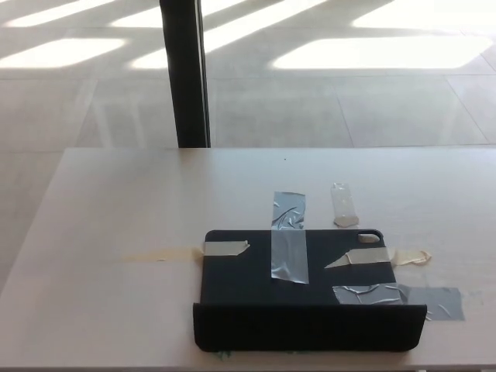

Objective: The robot uses its right hand to open a folded tablet cover kept in the middle of the desk

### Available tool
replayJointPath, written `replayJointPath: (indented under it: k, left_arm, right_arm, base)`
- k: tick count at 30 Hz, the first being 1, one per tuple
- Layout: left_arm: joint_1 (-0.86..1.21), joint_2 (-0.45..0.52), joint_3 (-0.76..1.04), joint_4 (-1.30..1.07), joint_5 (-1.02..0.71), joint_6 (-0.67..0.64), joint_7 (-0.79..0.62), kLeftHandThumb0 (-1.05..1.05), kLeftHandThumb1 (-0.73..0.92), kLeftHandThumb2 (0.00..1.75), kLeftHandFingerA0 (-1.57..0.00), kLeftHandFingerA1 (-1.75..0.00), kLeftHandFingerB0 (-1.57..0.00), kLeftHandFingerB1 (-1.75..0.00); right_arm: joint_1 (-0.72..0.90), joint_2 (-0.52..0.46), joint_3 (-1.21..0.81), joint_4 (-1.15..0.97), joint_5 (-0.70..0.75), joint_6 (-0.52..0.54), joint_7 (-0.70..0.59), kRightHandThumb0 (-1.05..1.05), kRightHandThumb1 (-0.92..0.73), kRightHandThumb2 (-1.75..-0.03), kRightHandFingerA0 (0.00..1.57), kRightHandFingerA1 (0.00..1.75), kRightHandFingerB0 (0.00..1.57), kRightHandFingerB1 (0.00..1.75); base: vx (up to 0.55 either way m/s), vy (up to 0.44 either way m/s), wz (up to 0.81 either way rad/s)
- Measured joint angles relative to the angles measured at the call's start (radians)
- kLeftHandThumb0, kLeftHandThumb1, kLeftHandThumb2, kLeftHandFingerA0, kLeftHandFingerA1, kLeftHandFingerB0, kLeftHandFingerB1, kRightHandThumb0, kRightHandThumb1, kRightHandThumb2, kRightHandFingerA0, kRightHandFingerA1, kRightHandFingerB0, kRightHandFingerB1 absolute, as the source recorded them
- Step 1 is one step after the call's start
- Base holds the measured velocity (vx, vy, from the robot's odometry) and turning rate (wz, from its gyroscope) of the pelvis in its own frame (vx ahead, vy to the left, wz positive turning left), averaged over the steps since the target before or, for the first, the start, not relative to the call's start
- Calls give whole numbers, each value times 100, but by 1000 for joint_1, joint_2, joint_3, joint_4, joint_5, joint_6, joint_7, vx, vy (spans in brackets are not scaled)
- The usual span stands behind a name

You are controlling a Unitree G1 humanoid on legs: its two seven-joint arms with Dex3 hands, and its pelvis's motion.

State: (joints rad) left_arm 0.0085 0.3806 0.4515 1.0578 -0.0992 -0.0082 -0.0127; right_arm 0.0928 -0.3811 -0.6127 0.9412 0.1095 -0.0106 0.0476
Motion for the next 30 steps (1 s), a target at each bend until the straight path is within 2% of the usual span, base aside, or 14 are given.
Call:
replayJointPath:
  k: [1,3,7,10,12,13,14,15,16,18,21,24,26,30]
  left_arm:
    - [-7,5,20,7,-7,0,0,-49,33,83,-83,-86,-62,-75]
    - [-23,15,66,24,-25,0,0,-51,33,84,-87,-88,-69,-79]
    - [-45,23,135,51,-54,0,0,-49,33,83,-88,-89,-68,-78]
    - [-62,25,187,74,-78,1,1,-46,49,58,-93,-85,-70,-75]
    - [-71,30,213,89,-91,1,3,-51,33,84,-87,-89,-68,-79]
    - [-74,33,225,93,-98,1,3,-52,33,84,-87,-88,-64,-77]
    - [-78,37,235,97,-104,1,4,-52,33,84,-87,-88,-64,-77]
    - [-81,39,242,99,-109,1,4,-52,33,84,-88,-89,-68,-79]
    - [-82,40,248,101,-114,1,5,-52,34,84,-88,-89,-71,-80]
    - [-84,43,260,105,-120,1,6,-53,33,83,-86,-87,-62,-75]
    - [-85,43,268,110,-122,1,6,-53,34,83,-86,-87,-67,-78]
    - [-87,43,273,118,-124,1,7,-54,34,83,-86,-87,-68,-78]
    - [-89,43,274,122,-125,1,7,-53,33,83,-86,-87,-66,-77]
    - [-92,43,277,126,-127,1,7,-52,33,84,-87,-88,-69,-79]
  right_arm:
    - [-5,-4,-28,1,12,-1,-1,-46,-34,-81,92,77,88,75]
    - [-15,-13,-92,1,38,-1,-2,-42,-43,-53,96,64,92,62]
    - [-40,-26,-194,0,86,-4,-2,-45,-44,-55,94,58,93,55]
    - [-66,-30,-269,-26,126,-3,-3,-61,-32,-76,92,63,87,63]
    - [-82,-31,-305,-75,148,-3,-6,-55,-41,-54,86,53,69,44]
    - [-91,-31,-313,-109,155,-3,-8,-63,-43,-54,103,101,59,43]
    - [-100,-31,-317,-152,161,-4,-9,-63,-43,-54,103,101,59,43]
    - [-107,-31,-318,-186,166,-4,-9,-67,-35,-74,121,137,49,50]
    - [-112,-31,-317,-215,169,-4,-9,-60,-44,-55,63,64,54,38]
    - [-126,-31,-306,-289,172,-4,-9,-61,-46,-55,39,47,38,35]
    - [-135,-31,-275,-372,167,-6,-6,-74,-46,-56,25,36,22,34]
    - [-137,-31,-213,-482,148,-7,-2,-28,-18,-80,9,52,5,49]
    - [-139,-32,-165,-549,131,-6,3,-58,-34,-61,22,43,17,33]
    - [-151,-43,-61,-664,99,-2,15,-29,-16,-81,10,54,9,51]
  base:
    - [0,0,0]
    - [0,0,0]
    - [0,0,0]
    - [0,0,0]
    - [0,0,0]
    - [0,0,0]
    - [0,0,0]
    - [0,0,0]
    - [0,0,0]
    - [0,0,0]
    - [0,0,0]
    - [0,0,0]
    - [0,0,0]
    - [0,0,0]
